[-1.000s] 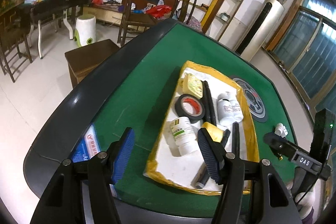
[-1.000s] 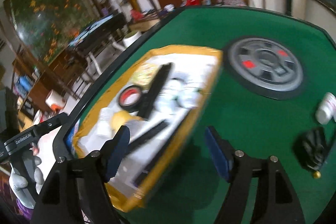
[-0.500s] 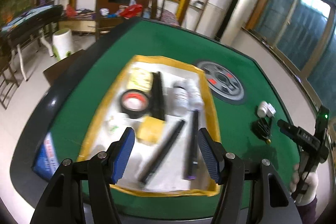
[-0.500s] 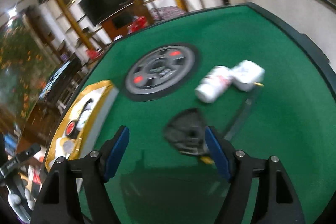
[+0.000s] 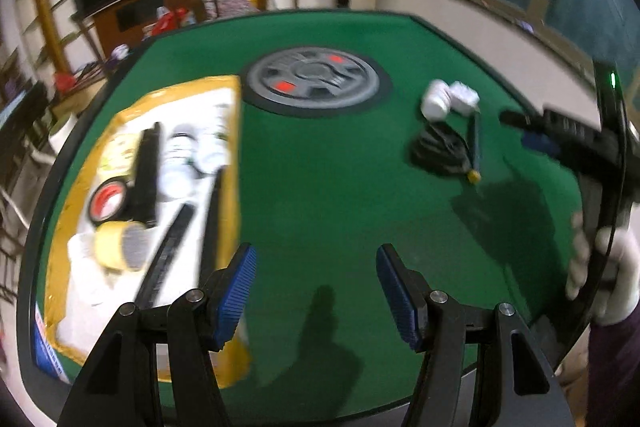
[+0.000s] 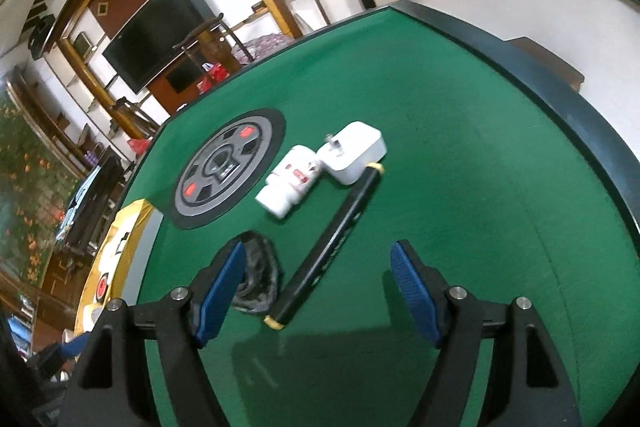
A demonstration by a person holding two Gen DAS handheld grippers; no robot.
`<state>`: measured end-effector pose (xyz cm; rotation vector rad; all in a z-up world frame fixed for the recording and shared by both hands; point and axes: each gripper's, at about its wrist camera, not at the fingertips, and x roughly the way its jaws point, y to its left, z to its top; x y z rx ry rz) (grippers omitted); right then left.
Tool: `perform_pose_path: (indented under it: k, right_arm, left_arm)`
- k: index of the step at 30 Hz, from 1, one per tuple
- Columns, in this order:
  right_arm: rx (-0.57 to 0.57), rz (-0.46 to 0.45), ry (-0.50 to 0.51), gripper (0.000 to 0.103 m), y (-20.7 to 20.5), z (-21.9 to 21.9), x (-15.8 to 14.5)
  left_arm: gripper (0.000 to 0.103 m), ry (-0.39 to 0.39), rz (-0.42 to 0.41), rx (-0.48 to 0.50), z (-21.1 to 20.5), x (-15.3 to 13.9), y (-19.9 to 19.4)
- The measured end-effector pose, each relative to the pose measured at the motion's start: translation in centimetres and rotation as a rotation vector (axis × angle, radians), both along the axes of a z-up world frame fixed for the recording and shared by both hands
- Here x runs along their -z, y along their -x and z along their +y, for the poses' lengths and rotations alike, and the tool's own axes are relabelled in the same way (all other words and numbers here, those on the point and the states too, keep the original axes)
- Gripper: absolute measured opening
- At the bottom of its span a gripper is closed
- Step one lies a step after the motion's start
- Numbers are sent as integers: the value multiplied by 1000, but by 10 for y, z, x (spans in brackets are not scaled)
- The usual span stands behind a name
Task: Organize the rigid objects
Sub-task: 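Withdraw both grippers from the tray toward the remaining loose items, then move the left gripper to the black plastic bracket and grasp it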
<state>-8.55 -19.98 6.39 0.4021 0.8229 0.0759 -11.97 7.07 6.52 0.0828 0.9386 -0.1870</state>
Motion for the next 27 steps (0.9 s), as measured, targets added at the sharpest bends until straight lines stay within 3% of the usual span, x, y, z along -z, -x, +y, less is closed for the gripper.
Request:
perform_pose_path:
  k: [10, 14, 27]
  right_arm:
    - [54, -19, -24, 75, -11, -30, -8]
    - [70, -23, -24, 81, -23, -36, -12]
    - [78, -13, -22, 81, -58, -44, -9]
  left_arm:
    - [65, -148, 17, 59, -49, 14, -13]
    - [65, -197, 21, 58, -57, 18, -21]
    - [65, -250, 70, 69, -72, 36, -41]
